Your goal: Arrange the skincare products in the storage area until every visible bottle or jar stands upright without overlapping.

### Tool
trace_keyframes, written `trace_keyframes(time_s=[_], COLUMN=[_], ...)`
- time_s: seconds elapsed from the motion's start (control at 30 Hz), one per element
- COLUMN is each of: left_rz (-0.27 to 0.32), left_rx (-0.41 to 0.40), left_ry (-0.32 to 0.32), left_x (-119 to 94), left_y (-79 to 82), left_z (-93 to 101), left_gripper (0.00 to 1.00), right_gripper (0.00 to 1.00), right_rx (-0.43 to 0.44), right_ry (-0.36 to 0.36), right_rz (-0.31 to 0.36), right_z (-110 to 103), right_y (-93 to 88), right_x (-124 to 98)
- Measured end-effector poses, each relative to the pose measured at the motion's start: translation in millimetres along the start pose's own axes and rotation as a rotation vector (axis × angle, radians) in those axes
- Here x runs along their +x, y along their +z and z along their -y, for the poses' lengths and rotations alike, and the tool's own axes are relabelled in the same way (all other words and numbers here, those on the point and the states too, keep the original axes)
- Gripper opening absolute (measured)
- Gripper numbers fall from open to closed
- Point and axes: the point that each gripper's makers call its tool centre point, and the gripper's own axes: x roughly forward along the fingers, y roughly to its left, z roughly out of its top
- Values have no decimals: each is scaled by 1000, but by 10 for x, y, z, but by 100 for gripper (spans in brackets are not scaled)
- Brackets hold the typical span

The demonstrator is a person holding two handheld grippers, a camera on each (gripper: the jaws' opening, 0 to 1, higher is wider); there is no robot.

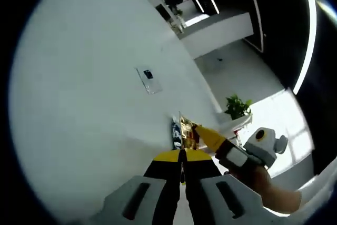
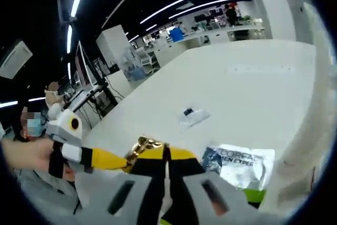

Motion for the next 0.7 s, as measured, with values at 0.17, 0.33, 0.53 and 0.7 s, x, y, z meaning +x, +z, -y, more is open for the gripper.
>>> trace_keyframes(time_s=[0.17, 0.33, 0.53, 0.7], left_rz=[11, 9, -17, -12], left_rx=[11, 15, 29, 44], left_ry=[37, 61, 119, 133], left_x=[168, 314, 421, 426], left_y=[143, 216, 184, 203], left_z=[-124, -219, -375, -435], left_gripper=[0, 0, 0, 0], right_gripper=[1, 1, 1, 1], right_rx=[-47, -6, -79, -141], right_ry=[-40, -84, -117, -127], right_rz=[-26, -39, -85, -105], right_z=[161, 312, 379, 417], right_y=[-18, -48, -153, -234], right_x=[176, 310, 389, 467])
